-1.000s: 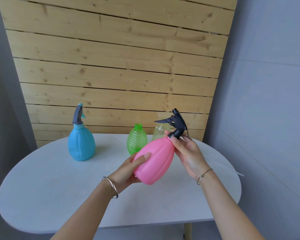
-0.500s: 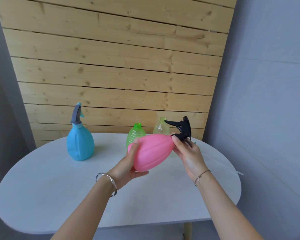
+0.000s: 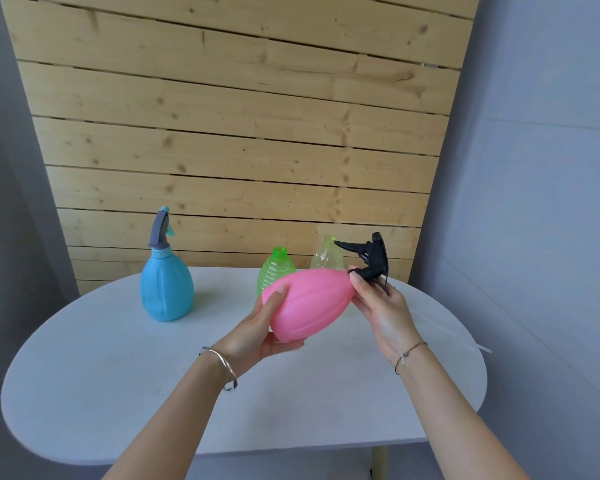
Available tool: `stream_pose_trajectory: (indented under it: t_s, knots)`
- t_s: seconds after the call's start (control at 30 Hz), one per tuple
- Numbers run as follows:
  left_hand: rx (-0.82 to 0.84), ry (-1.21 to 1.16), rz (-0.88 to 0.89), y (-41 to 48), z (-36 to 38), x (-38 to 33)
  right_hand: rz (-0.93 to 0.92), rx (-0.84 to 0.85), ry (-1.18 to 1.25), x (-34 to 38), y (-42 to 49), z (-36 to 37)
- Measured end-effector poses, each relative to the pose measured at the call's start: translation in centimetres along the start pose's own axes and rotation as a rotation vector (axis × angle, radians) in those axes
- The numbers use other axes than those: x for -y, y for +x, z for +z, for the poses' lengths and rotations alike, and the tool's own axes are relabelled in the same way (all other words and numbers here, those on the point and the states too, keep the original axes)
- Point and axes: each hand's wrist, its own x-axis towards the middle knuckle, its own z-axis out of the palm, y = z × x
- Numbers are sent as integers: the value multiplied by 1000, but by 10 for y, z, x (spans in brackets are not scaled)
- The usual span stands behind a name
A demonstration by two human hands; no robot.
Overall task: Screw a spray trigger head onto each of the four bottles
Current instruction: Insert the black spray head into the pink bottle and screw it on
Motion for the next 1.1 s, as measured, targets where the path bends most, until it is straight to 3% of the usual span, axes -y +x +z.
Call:
stream_pose_trajectory:
  t_s: [0.1,0.27,0.47,0.63,0.8,0.97,1.1]
  knots:
    - [22,-6,33,2,0,0,7,-4,9,1,0,-2]
    - [-11,145,-124,0,0,4,-7,11,-72,0,-3,2]
    - [4,154,67,4,-6,5,7,-4,-22,2,-1,-3]
    - [-53,41,-65,4,-6,6,-3,20,-91,-3,-4,4]
    - [-21,17,101,3,-9,3,7,-7,0,-1,-2,0]
    - [0,39,-51,1,-8,5,-1,-2,-34,-3,-5,7]
    - [-33,14,21,2,-12,4,-11,19,33,1,-6,6]
